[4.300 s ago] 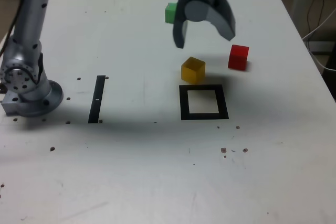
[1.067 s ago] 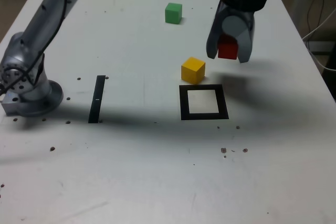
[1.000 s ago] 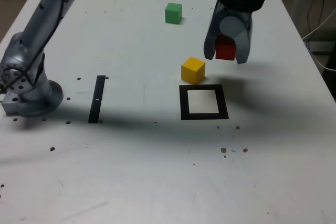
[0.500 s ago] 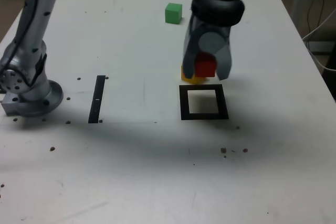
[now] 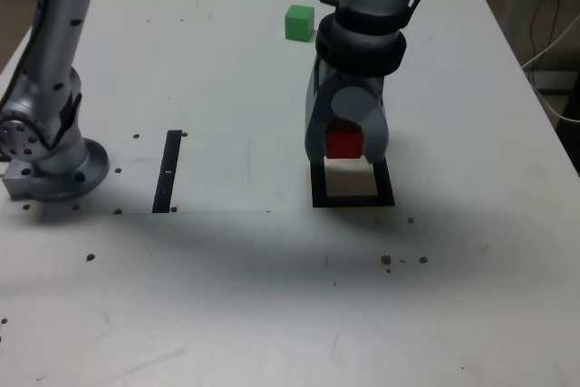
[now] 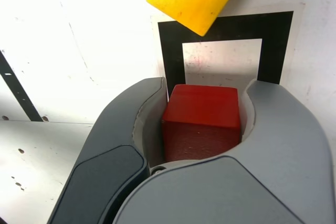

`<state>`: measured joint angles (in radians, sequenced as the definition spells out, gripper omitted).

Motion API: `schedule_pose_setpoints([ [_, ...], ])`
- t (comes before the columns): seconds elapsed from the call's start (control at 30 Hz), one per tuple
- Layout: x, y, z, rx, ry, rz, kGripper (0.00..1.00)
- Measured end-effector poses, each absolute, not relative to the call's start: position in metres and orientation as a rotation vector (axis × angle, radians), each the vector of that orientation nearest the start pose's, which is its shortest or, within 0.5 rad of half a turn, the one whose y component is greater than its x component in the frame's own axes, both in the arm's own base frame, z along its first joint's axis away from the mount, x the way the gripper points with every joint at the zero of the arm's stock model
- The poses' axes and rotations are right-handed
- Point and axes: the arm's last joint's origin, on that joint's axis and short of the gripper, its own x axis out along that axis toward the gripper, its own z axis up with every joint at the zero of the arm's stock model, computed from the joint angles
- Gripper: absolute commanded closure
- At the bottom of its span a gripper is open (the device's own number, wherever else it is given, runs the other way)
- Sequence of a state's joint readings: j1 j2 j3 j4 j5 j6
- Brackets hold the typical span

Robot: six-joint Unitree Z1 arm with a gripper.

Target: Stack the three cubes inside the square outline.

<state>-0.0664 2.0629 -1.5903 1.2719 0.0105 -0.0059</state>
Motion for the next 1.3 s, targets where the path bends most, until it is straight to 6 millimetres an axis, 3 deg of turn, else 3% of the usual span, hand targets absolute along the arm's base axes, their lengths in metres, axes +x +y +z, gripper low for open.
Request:
schedule_pose_setpoints([
  [0.6,0.371,-0.031,0.214,0.058,1.774,-0.052,0.7],
  [0.73,0.373,-0.031,0.209,0.058,1.779,-0.052,0.66],
  [0.8,0.373,-0.031,0.208,0.058,1.78,-0.052,0.58],
  [0.97,0.374,-0.031,0.202,0.058,1.785,-0.056,0.18],
  [1.03,0.374,-0.031,0.201,0.059,1.782,-0.06,0.08],
  [1.3,0.373,-0.031,0.199,0.06,1.783,-0.062,0.01],
])
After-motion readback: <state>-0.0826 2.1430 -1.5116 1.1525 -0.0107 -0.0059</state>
